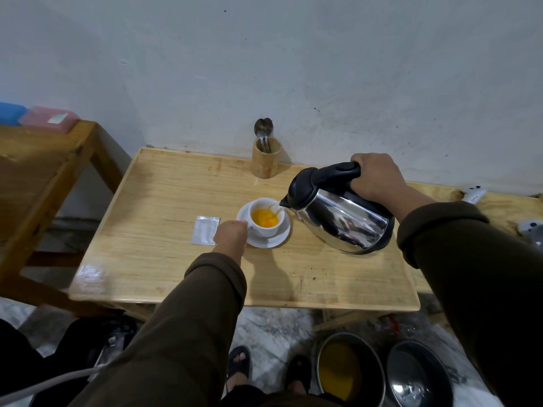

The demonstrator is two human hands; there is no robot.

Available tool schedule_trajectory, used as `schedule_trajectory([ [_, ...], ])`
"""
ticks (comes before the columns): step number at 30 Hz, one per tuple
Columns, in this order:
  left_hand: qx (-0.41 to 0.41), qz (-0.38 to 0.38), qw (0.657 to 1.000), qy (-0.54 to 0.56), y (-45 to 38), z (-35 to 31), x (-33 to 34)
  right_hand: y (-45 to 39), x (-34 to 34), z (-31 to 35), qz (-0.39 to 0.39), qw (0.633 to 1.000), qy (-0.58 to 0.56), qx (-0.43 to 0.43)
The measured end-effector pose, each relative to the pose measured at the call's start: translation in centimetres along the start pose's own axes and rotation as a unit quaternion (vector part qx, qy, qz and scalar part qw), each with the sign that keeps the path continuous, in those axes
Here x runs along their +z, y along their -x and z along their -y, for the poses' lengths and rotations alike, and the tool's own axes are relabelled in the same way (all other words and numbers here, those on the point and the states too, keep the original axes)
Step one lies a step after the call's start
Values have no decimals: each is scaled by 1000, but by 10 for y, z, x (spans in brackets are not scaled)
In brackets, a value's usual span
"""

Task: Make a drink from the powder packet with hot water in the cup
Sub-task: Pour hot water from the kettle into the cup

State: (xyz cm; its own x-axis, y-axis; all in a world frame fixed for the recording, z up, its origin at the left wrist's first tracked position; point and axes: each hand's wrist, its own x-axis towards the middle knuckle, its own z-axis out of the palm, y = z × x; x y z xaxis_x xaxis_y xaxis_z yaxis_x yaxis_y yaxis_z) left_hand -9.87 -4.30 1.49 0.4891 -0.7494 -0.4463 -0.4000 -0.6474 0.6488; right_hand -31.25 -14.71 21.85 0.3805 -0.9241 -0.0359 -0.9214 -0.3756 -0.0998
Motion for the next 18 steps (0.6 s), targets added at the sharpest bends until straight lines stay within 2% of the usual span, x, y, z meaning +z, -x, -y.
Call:
schedule_trajectory([
  [5, 22, 12, 998, -53, 2, 0, -7, -1, -1, 0, -1, 1000, 10, -4],
  [9, 1, 13, 1000, 25, 3, 1, -5, -1, -1, 0, 3, 1000, 20, -9],
  [10, 21, 9, 1000, 8, 1, 2, -5, -1, -1, 0, 3, 1000, 23, -10],
  [18, -10, 11, 999, 39, 5, 0, -5, 0, -1, 0, -2, 1000, 22, -11],
])
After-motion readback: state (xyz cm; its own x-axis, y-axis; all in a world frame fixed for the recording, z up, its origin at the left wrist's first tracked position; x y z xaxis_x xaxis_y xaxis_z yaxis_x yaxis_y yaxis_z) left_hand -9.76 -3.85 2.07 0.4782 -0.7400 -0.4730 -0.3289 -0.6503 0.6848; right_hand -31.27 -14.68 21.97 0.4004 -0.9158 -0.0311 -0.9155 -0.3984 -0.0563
